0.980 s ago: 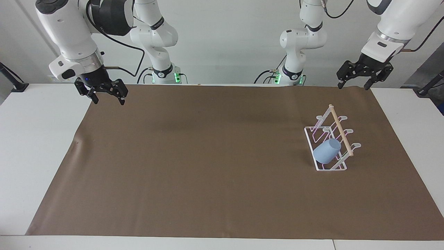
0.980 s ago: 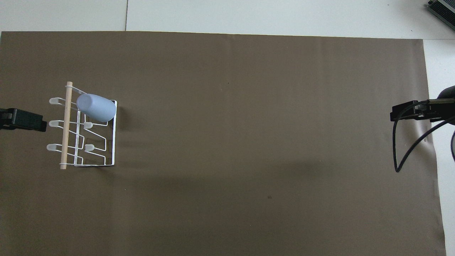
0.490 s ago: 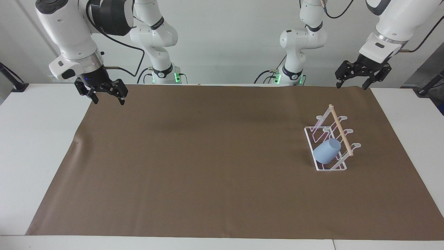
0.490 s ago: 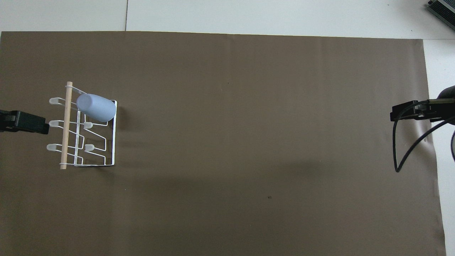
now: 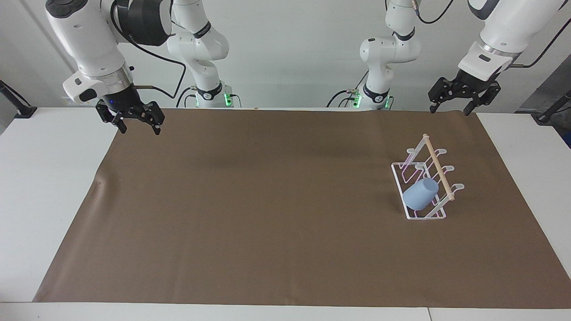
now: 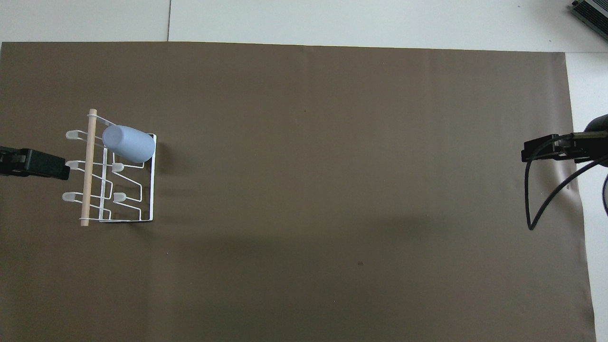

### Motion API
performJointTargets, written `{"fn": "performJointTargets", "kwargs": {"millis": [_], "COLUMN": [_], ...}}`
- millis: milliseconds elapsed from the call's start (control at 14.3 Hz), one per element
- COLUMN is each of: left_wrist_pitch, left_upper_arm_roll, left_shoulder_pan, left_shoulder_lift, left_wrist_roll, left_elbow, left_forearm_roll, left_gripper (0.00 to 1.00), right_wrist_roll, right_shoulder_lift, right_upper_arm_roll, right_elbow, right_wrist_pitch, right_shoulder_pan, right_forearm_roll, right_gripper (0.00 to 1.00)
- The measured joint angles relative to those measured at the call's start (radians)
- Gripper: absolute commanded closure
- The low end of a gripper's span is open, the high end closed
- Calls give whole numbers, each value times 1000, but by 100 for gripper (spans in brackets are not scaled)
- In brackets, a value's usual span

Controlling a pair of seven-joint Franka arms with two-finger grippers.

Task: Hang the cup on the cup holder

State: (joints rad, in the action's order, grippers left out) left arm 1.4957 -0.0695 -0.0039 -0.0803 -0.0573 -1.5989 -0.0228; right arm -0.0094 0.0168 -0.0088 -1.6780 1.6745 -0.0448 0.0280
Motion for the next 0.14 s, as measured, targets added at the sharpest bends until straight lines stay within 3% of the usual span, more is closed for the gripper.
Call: {"fn": "performJointTargets", "kwargs": {"millis": [140], "left_wrist_pitch": [0], "left_upper_arm_roll": [0], "left_shoulder_pan": [-1], "left_shoulder_lift": [0], "left_wrist_roll": [0], "left_elbow": [0], "left_forearm_roll": [0], "left_gripper": [0], "right_wrist_roll": [0], "right_shoulder_lift": [0], "right_upper_arm_roll": [0], "right_elbow": [0], "right_wrist_pitch": [0], "right_shoulder_pan": [0], "right_forearm_roll": [0], "right_gripper": [0]}}
